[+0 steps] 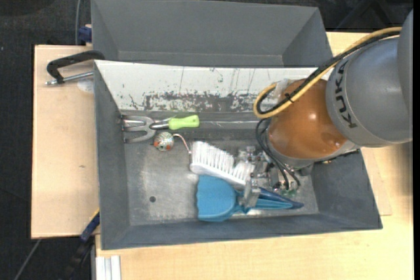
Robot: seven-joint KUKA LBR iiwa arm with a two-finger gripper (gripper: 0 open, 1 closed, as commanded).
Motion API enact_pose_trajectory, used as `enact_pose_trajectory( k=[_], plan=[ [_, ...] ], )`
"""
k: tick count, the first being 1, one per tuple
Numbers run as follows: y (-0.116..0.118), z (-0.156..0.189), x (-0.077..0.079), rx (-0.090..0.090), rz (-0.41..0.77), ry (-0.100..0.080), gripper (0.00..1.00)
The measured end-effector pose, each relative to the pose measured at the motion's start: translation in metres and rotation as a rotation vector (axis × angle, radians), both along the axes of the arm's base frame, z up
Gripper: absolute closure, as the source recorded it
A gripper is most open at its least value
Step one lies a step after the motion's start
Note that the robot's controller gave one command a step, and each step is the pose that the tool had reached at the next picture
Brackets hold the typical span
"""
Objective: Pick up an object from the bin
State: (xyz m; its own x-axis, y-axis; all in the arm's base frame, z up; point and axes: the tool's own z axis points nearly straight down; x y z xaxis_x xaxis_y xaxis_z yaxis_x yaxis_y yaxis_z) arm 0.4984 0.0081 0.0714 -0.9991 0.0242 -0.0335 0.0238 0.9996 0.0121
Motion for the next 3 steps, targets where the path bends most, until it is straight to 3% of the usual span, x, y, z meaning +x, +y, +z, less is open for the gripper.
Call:
enact_pose_trajectory(
  k=[1,2,3],
  plan=[
    [-0.069,0.017,0.013,0.006,-0.117,-0.006,1.00],
    [-0.041,0.047,0.022,-0.002,0.103,-0.016,1.00],
    [-0.026,0.171,0.072,-0.004,0.140,-0.032,1.00]
  ],
)
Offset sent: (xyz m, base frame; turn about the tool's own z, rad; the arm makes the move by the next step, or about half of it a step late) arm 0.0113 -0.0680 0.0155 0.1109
